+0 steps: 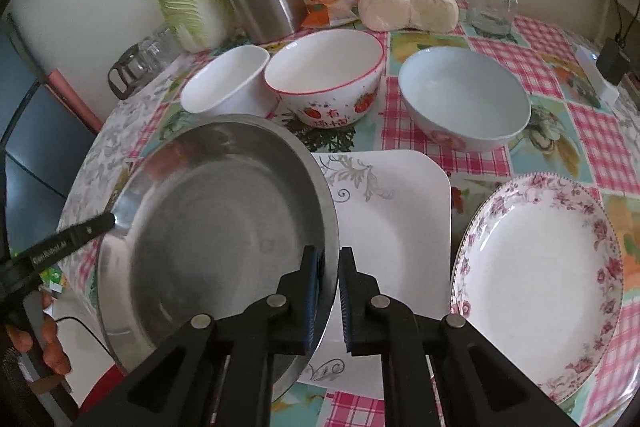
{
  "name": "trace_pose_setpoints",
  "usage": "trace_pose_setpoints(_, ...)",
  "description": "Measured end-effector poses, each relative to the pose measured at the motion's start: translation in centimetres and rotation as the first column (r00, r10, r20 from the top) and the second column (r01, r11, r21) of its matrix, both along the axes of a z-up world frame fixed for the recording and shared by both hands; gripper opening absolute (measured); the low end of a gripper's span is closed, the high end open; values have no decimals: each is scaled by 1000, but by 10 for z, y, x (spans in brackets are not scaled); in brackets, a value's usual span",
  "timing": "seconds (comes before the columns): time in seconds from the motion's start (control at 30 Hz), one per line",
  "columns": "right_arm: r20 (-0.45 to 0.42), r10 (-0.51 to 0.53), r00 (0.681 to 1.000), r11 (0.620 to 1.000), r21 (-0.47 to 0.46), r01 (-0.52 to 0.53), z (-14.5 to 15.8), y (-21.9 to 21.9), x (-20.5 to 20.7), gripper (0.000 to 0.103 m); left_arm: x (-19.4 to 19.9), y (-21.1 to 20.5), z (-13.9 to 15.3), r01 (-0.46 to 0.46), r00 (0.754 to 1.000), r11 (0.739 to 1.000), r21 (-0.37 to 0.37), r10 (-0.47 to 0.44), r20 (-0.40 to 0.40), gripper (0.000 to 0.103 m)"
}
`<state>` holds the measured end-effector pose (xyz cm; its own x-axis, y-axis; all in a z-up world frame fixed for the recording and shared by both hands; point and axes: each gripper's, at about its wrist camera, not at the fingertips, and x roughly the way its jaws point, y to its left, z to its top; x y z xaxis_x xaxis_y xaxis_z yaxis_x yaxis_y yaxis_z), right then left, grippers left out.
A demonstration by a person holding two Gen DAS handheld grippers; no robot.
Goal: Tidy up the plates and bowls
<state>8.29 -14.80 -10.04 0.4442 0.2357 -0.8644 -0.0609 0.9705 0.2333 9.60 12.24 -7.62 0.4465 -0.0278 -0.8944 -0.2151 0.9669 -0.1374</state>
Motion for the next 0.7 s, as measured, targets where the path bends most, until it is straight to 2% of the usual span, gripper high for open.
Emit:
trace_pose_setpoints(0.07,-11,-10,1000,1000,5,10,-2,-3,1,11,2,-4,-6,13,1000,1000,-12,-13,-12,45)
trace_pose_setpoints(0.13,-15,-16,1000,1000,8,16,-3,-5,1,11,3,-8,-8,31,999,999,-16,-31,-17,41)
trace_pose_setpoints(0.17,-13,-18,1000,1000,11,18,-3,-5,1,11,3,-11,-8,47,999,998,-29,-48,-12,29)
trace_pose_setpoints(0.23,-12,-17,1000,1000,12,17,-3,-6,1,11,4,-17,-7,72,997,997,-18,-72,-8,21)
trace_pose_setpoints(0.5,-41,-57,998,998,24,58,-7,-17,1,12,5,-37,1,145,989,989,33,-145,10,17)
trace_pose_setpoints(0.7,-24,-94,995,995,13,94,-2,-30,-4,12,13,-52,4,184,983,982,41,-185,11,17)
